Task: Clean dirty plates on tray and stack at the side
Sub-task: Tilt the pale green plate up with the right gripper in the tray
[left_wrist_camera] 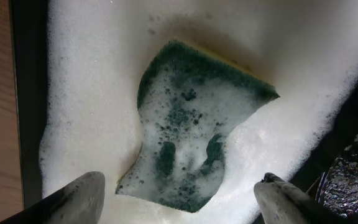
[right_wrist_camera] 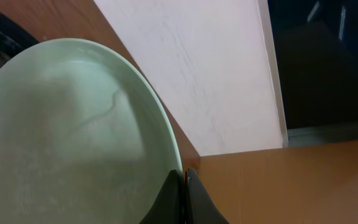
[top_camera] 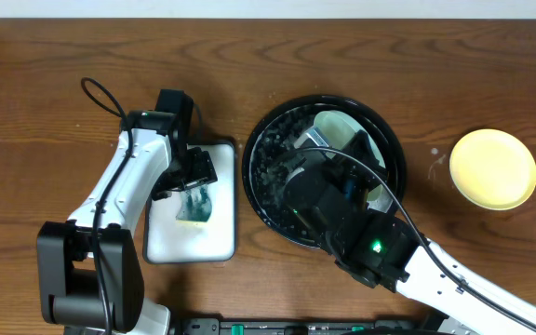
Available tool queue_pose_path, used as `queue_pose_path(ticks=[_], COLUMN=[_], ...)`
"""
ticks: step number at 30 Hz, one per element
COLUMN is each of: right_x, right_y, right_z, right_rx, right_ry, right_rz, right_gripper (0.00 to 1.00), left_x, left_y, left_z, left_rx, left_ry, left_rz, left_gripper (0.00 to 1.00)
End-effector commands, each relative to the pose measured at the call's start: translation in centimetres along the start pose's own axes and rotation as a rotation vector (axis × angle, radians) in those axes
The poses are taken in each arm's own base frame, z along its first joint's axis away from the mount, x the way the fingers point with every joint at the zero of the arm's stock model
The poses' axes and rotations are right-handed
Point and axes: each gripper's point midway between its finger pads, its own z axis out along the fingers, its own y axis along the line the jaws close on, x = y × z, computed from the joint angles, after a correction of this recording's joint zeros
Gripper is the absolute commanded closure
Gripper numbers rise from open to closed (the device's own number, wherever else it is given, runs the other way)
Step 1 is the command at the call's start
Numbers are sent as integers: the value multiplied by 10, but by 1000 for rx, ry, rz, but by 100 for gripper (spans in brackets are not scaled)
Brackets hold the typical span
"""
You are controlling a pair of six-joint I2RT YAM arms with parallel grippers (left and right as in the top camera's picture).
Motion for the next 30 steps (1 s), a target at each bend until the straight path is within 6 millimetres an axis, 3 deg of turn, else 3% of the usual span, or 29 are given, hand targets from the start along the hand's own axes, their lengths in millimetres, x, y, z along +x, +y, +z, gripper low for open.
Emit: queue_pose_path(ticks=[1,30], right_x=[-2,0], right_y=[-11,-13], right_z=[-5,-3], right_rx=[29,32], right_ry=[-4,4], right_rz=[28,40], right_gripper=[99,99], left_x=[0,0], left_y=[2,2], left_z=[-2,-2], left_rx=[-6,-6], left_ry=[-9,-9], left_rz=[9,9], left_gripper=[18,17])
